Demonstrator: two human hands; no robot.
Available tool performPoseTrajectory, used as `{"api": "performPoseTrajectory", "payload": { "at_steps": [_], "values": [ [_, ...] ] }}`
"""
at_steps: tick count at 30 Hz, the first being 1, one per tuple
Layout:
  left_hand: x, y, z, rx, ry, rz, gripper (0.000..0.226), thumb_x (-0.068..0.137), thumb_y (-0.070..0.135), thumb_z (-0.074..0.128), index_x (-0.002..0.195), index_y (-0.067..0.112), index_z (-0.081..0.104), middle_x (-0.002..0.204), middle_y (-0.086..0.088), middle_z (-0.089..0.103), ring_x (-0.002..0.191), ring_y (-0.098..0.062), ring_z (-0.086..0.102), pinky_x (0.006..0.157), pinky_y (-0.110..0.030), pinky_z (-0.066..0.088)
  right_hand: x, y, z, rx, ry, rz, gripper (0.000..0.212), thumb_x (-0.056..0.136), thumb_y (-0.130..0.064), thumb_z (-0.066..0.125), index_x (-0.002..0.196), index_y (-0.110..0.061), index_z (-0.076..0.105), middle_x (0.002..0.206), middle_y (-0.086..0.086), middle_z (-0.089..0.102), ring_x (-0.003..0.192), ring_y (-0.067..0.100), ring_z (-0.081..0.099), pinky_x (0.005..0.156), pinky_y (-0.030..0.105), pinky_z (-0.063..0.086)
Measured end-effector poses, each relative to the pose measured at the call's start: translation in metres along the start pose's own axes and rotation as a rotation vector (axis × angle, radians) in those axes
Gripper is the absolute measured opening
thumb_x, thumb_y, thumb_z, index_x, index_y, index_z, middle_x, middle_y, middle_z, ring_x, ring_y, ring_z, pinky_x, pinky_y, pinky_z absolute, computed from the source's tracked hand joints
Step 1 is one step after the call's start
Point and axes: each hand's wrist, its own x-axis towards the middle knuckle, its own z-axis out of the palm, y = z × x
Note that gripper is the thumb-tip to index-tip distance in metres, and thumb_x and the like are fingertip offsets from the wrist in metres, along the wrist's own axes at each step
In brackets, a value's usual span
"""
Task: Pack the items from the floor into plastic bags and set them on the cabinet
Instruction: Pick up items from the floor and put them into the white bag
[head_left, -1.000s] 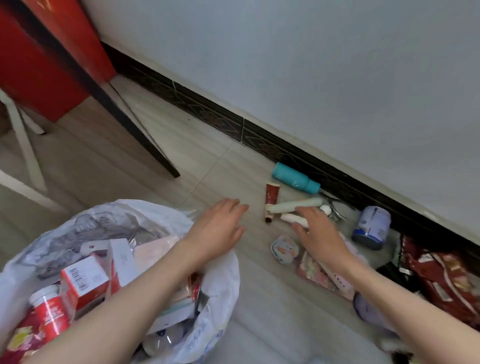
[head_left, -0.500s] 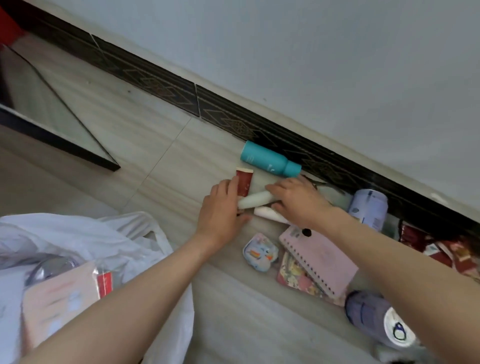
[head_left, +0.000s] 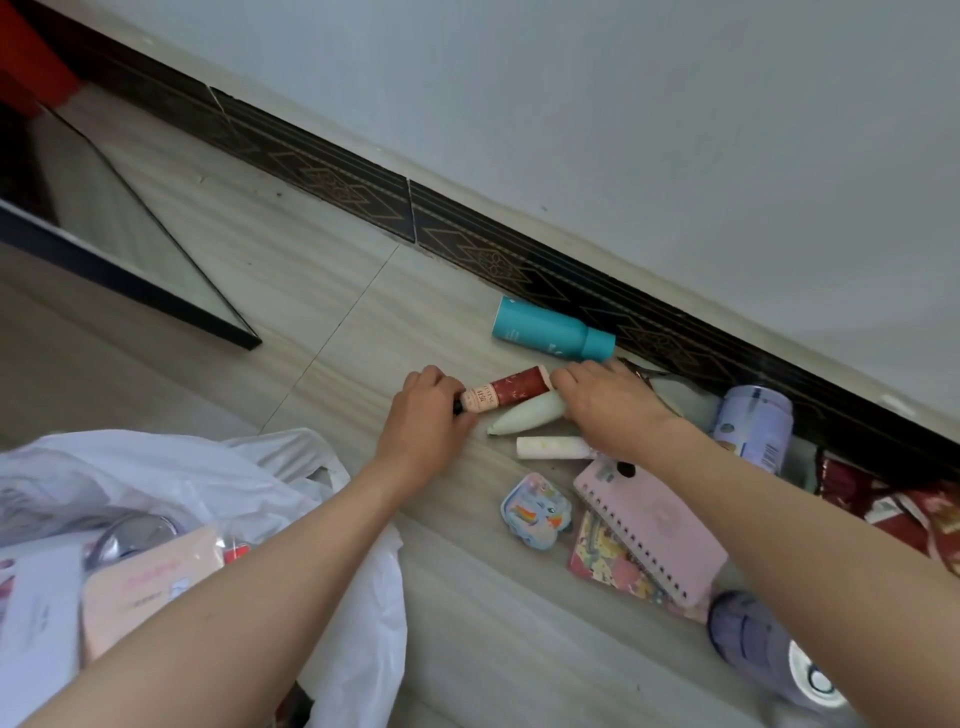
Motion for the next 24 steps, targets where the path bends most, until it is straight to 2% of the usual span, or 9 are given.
{"api": "performPoseTrajectory", "payload": {
  "at_steps": [3,9,14,17,19,22,24],
  "values": [
    [-0.001,0.003,-0.006,-0.179,0.061,-0.069,0.027,0.084,0.023,0.063,0.108,0.010,0.060,0.105,-0.009,0.057,0.095,-0.022,0.054,0.078,-0.026,0.041,-0.003,0.000,-0.003,0.066,0.046,0.022,0.028,0.091,-0.018,0.048,0.117,-0.012,0.041,0.115,0.007,0.050,0.106,0.023,0.047,0.090,0.033,0.036],
    [-0.015,0.014,-0.046,-0.424,0.193,-0.067,0.016,0.082,0.025,0.064,0.093,0.022,0.052,0.094,0.006,0.062,0.089,-0.011,0.059,0.074,-0.028,0.047,-0.022,-0.011,-0.023,0.221,0.098,0.109,0.033,0.093,-0.022,0.047,0.124,-0.012,0.039,0.120,0.006,0.047,0.111,0.023,0.044,0.092,0.034,0.037],
    [-0.040,0.020,-0.106,-0.517,0.310,-0.091,0.017,0.083,0.019,0.064,0.095,0.021,0.052,0.087,0.015,0.060,0.087,-0.001,0.058,0.079,-0.023,0.049,-0.037,-0.036,-0.071,0.286,0.114,0.081,0.033,0.093,-0.025,0.048,0.122,-0.010,0.040,0.121,0.007,0.047,0.108,0.022,0.045,0.092,0.034,0.040],
    [-0.064,0.017,-0.146,-0.547,0.379,-0.108,0.015,0.084,0.023,0.064,0.096,0.021,0.056,0.085,0.015,0.061,0.085,0.001,0.059,0.073,-0.009,0.045,-0.043,-0.061,-0.110,0.391,0.154,0.085,0.037,0.093,-0.024,0.047,0.127,-0.010,0.040,0.125,0.006,0.046,0.114,0.021,0.042,0.096,0.030,0.035],
    [-0.085,0.013,-0.172,-0.580,0.430,-0.131,0.015,0.084,0.025,0.063,0.097,0.019,0.059,0.082,0.011,0.063,0.079,0.002,0.059,0.068,-0.004,0.044,-0.050,-0.082,-0.132,0.474,0.199,0.105,0.040,0.094,-0.024,0.047,0.129,-0.009,0.039,0.126,0.007,0.045,0.116,0.021,0.041,0.095,0.029,0.034],
    [-0.127,-0.001,-0.207,-0.553,0.492,-0.184,0.013,0.085,0.027,0.063,0.096,0.021,0.059,0.079,0.011,0.061,0.075,0.001,0.057,0.065,-0.002,0.042,-0.062,-0.120,-0.153,0.551,0.231,0.095,0.036,0.091,-0.023,0.052,0.122,-0.007,0.046,0.119,0.011,0.050,0.110,0.025,0.047,0.090,0.031,0.036],
    [-0.157,-0.016,-0.225,-0.508,0.516,-0.240,0.013,0.085,0.028,0.062,0.095,0.020,0.059,0.080,0.008,0.060,0.075,-0.003,0.056,0.066,-0.006,0.042,-0.071,-0.151,-0.157,0.608,0.234,0.070,0.032,0.088,-0.022,0.055,0.115,-0.006,0.050,0.113,0.012,0.054,0.104,0.027,0.050,0.084,0.030,0.036]
  ]
}}
